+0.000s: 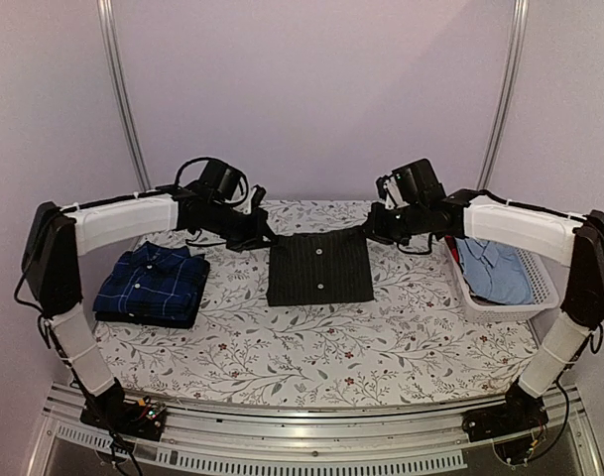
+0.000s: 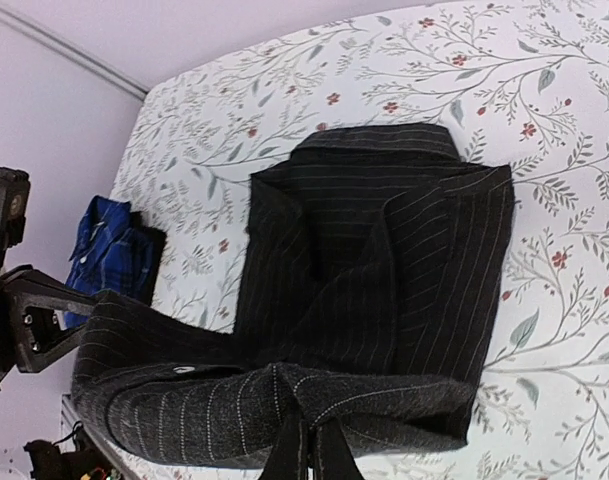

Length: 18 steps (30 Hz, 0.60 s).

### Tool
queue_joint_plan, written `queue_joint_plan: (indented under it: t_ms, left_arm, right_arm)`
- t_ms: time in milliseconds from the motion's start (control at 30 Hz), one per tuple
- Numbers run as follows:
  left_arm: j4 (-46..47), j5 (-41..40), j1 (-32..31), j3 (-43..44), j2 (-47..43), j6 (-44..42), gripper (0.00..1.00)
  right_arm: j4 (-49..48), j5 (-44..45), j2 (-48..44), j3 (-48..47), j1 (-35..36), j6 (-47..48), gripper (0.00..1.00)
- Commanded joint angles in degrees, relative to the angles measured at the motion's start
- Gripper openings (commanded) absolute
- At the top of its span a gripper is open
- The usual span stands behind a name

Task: Fold and stack the long sleeve shirts
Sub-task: Fold the 2/3-rectangle-folded shirt at the center of the board.

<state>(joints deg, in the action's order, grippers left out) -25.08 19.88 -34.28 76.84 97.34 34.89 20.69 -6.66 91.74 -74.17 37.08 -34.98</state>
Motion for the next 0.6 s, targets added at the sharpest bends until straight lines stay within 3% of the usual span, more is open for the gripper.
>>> queue_joint_plan:
  t_ms: [0, 133, 267, 400, 567]
  left_arm:
    - [7.83, 5.57, 6.13, 7.52, 15.77, -2.08, 0.00]
    - [10.48, 5.87, 8.27, 16.58, 28.12, -2.65, 0.00]
    - [10.30, 6.59, 8.42, 21.47, 34.72, -1.94, 0.00]
    - [13.75, 7.42, 7.47, 14.44, 32.45, -0.17, 0.00]
    - [19.89, 7.33, 5.06, -2.62, 20.04, 3.06, 0.00]
  right_arm:
    - [-7.13, -3.44, 15.29, -6.21, -6.70, 2.72, 0.00]
    - [-8.53, -4.47, 27.57, -13.90, -10.06, 3.73, 0.00]
    - [-7.35, -6.14, 36.07, -18.47, -10.64, 4.79, 0.00]
    - [-8.65, -8.36, 36.65, -13.07, -9.98, 4.71, 0.00]
    - [-10.10, -6.50, 26.28, 0.99, -6.35, 4.19, 0.00]
